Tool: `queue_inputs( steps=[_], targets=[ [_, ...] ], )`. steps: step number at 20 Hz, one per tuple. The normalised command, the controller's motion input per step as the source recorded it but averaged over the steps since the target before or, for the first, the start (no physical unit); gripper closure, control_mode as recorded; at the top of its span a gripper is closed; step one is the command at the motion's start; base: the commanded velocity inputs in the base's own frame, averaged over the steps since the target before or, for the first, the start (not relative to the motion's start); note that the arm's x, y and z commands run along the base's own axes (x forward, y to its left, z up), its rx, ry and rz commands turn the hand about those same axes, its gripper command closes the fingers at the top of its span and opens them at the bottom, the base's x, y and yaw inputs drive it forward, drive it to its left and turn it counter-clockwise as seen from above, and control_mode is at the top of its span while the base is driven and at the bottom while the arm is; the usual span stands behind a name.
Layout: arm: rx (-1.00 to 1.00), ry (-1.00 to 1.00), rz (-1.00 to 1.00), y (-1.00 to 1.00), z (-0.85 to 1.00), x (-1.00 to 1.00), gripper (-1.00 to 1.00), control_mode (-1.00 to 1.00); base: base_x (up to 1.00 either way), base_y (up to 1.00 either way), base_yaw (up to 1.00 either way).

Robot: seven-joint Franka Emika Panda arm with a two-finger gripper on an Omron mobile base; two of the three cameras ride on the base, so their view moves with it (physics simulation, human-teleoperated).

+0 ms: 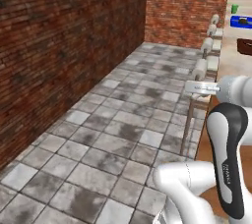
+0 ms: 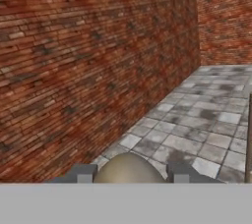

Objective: Gather the mushroom and avocado from the fridge and place them on a tray on the dining counter. Then gather the steak and chicken drumstick from the fridge and place them on the other tray.

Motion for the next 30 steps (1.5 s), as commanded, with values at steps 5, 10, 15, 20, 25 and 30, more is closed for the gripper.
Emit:
queue_inputs(
  steps=[5, 10, 15, 20, 25, 30],
  targets=[
    [0.0, 0.0, 0.0, 0.0, 0.0, 0.0, 1.0, 1.0, 0.85, 0.76, -0.37],
    [0.0, 0.0, 0.0, 0.0, 0.0, 0.0, 1.0, 1.0, 0.86, 0.76, -0.37],
    [0.0, 0.0, 0.0, 0.0, 0.0, 0.0, 1.0, 1.0, 0.87, 0.72, -0.38],
    [0.0, 0.0, 0.0, 0.0, 0.0, 0.0, 1.0, 1.0, 0.87, 0.61, -0.42],
    [0.0, 0.0, 0.0, 0.0, 0.0, 0.0, 1.0, 1.0, 0.86, 0.45, -0.41],
    [0.0, 0.0, 0.0, 0.0, 0.0, 0.0, 1.0, 1.0, 0.82, 0.38, -0.41]
  ],
)
